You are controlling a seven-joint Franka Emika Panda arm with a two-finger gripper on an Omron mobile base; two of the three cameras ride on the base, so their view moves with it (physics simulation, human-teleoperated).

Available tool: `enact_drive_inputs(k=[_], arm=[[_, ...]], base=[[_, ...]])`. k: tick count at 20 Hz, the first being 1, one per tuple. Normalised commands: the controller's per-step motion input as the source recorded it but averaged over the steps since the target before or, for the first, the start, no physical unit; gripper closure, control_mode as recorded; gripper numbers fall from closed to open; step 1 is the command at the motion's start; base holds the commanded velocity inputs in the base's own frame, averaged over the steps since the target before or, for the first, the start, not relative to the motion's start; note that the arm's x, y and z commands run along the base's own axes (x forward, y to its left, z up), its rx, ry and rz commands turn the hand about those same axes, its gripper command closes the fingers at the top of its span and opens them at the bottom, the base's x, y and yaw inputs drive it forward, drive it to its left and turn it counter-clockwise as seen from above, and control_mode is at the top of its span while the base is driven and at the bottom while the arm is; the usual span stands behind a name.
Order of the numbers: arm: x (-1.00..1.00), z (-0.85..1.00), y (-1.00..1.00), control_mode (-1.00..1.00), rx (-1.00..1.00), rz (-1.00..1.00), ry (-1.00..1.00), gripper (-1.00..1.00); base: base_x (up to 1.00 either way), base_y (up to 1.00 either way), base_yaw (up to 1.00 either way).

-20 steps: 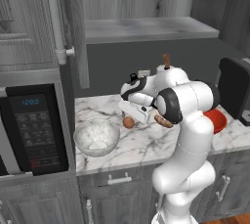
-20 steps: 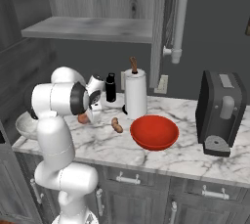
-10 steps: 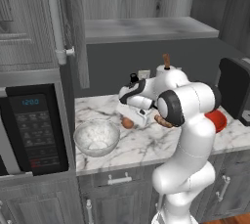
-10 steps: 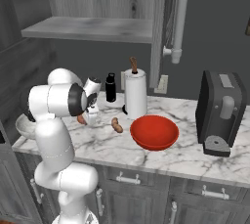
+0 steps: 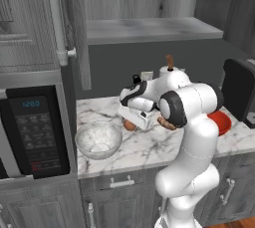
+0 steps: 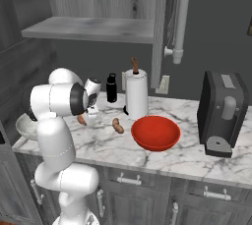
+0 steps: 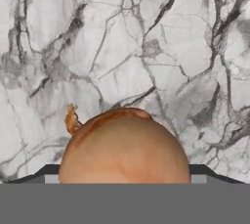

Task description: Pick both bowls and place them on the counter. Then place the onion in one bowl and place the potato in the other bowl.

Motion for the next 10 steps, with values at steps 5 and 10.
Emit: enact_drive_inputs(k=[5,10], arm=[[-0.28,0.11,0.00,-1.00,0.00,0.00,0.00,1.00],[-0.77,0.45,0.00,-1.00,-0.02,0.00,-0.04,1.00]], base=[[0.00,0.00,0.00],[0.00,0.00,0.00]])
